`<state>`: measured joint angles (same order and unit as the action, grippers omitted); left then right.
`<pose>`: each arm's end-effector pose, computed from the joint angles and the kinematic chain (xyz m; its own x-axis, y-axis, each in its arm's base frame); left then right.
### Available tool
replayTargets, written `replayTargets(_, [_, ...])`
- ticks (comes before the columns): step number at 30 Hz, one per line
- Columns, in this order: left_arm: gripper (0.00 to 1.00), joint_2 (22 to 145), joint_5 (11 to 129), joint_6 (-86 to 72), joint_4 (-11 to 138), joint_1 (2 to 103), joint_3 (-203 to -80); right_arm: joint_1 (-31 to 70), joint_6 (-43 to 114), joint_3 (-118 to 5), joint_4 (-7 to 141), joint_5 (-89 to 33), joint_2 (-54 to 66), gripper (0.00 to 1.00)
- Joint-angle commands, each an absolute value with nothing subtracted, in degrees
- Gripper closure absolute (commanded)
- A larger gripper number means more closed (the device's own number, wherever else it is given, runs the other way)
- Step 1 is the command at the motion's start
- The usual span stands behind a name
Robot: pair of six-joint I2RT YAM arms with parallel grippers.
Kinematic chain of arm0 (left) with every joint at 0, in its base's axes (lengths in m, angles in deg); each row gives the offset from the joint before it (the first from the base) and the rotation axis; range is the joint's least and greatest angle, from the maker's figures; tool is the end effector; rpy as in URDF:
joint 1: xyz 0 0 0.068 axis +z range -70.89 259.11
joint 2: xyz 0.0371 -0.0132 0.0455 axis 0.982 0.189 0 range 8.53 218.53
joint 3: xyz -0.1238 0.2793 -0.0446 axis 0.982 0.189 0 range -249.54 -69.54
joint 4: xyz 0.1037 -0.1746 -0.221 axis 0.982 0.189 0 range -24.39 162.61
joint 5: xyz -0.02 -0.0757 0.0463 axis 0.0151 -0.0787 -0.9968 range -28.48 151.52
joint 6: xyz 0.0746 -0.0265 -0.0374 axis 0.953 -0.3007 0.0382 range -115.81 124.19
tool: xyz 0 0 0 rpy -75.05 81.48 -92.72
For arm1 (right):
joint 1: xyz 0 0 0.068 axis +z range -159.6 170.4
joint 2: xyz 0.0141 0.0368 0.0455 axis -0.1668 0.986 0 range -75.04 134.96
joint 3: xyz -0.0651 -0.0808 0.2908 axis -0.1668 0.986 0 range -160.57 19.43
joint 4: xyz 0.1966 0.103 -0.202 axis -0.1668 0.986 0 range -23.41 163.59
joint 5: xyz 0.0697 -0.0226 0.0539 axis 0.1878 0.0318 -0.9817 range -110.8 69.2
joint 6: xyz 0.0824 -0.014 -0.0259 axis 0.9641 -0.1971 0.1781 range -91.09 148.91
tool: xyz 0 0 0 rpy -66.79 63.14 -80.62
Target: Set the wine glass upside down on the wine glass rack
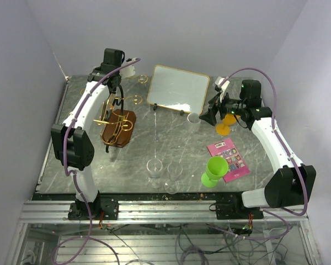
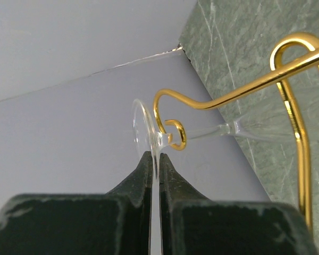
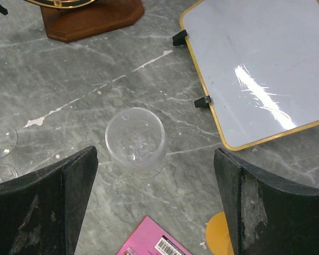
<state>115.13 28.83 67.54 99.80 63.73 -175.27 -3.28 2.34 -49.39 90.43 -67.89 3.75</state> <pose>0.4998 -0.0939 0.3775 -0.4300 0.8984 -0.0899 0.4040 0.2805 0.8707 0.3505 0.0960 0.3479 -0.1907 -0.3274 -0.9254 -0.8554 0.5180 -0.0070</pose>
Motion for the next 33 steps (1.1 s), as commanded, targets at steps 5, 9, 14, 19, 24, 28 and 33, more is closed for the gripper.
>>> replayTargets(5, [0.88,112.63,30.91,63.57,100.54,62.94,-174.47,-3.56,2.5,-48.78,89.35,-68.18,3.83,0.1])
replayTargets(9, [0.84,112.94,31.61,62.45,101.43,62.85,-174.8,-3.54,2.46,-48.8,89.29,-68.1,3.71,0.1])
replayTargets(14, [0.8,112.67,32.04,61.88,101.94,62.77,-174.96,-3.59,2.43,-48.77,89.26,-67.82,3.51,0.1])
replayTargets(19, [0.73,111.99,32.8,61.21,102.97,62.78,-175.07,-3.54,2.45,-48.64,89.17,-67.74,3.37,0.1])
replayTargets(24, [0.68,111.25,33.02,61.08,103.49,62.77,-174.85,-3.56,2.43,-48.51,89.08,-67.69,3.36,0.1])
replayTargets(28, [0.64,110.64,33.45,60.65,103.94,62.78,-175.0,-3.56,2.43,-48.43,89.04,-67.65,3.36,0.1])
replayTargets(33, [0.55,109.85,34.35,60.01,105.02,62.8,-175.46,-3.63,2.42,-48.43,89.0,-67.66,3.27,0.1])
